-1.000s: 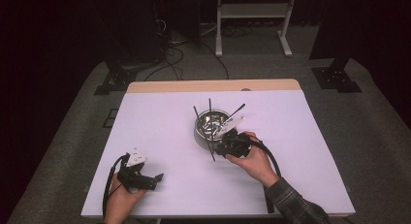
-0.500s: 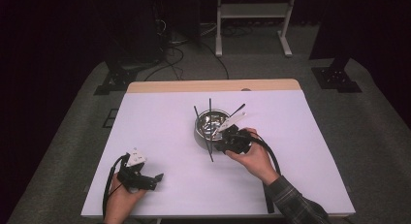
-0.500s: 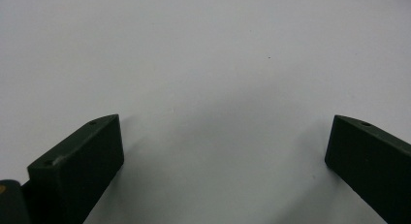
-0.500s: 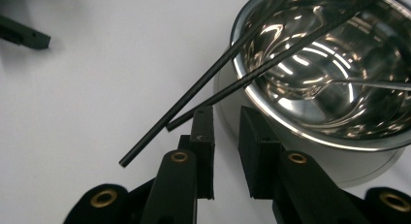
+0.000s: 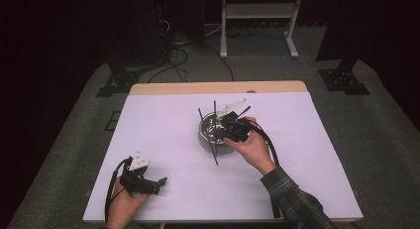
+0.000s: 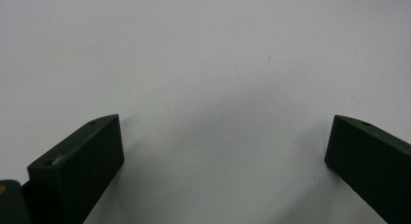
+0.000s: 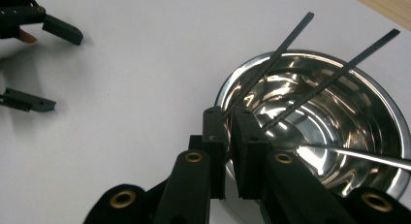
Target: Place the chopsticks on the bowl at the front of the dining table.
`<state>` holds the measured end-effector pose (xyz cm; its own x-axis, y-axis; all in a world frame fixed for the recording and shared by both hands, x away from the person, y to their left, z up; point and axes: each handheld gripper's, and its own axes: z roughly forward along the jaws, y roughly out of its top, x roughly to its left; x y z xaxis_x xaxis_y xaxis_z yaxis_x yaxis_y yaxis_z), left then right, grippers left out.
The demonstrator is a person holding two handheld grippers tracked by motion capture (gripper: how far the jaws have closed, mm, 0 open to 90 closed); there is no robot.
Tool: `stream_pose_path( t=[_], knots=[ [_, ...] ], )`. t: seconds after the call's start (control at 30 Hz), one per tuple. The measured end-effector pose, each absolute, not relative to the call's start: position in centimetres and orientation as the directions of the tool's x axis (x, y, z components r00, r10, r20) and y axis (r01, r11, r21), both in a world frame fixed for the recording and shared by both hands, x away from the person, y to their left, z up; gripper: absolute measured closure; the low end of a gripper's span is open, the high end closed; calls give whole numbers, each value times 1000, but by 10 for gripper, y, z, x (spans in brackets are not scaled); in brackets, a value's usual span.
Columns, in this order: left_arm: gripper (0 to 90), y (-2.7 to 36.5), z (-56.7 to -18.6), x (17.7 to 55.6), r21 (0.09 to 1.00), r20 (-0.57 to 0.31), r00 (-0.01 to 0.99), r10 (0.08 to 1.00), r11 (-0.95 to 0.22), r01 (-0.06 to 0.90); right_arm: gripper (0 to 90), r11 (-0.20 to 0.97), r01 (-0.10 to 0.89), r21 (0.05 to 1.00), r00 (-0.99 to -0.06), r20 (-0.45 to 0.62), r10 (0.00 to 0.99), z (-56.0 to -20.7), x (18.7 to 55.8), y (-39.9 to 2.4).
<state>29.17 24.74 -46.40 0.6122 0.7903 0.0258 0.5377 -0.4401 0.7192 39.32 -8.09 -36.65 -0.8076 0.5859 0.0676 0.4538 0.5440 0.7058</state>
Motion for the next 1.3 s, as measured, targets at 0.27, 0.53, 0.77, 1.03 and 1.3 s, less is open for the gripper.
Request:
stream_pose_path(
  t=[0.27, 0.53, 0.77, 1.03, 1.3],
  knots=[
    [0, 248, -464, 292, 716, 28, 614, 789, -444, 538, 896, 533, 462, 709, -802, 78, 592, -365, 414, -68],
    [0, 248, -464, 292, 716, 25, 614, 789, -443, 540, 896, 540, 473, 696, -801, 84, 593, -371, 431, -50],
    [0, 247, -464, 292, 719, 24, 612, 790, -439, 539, 896, 551, 490, 676, -799, 95, 594, -380, 441, -36],
    [0, 248, -464, 292, 717, 23, 613, 790, -440, 540, 896, 567, 499, 655, -791, 76, 607, -389, 447, -31],
    [0, 248, -464, 292, 717, 23, 613, 790, -440, 541, 896, 567, 513, 644, -779, 72, 622, -392, 450, -34]
  ],
)
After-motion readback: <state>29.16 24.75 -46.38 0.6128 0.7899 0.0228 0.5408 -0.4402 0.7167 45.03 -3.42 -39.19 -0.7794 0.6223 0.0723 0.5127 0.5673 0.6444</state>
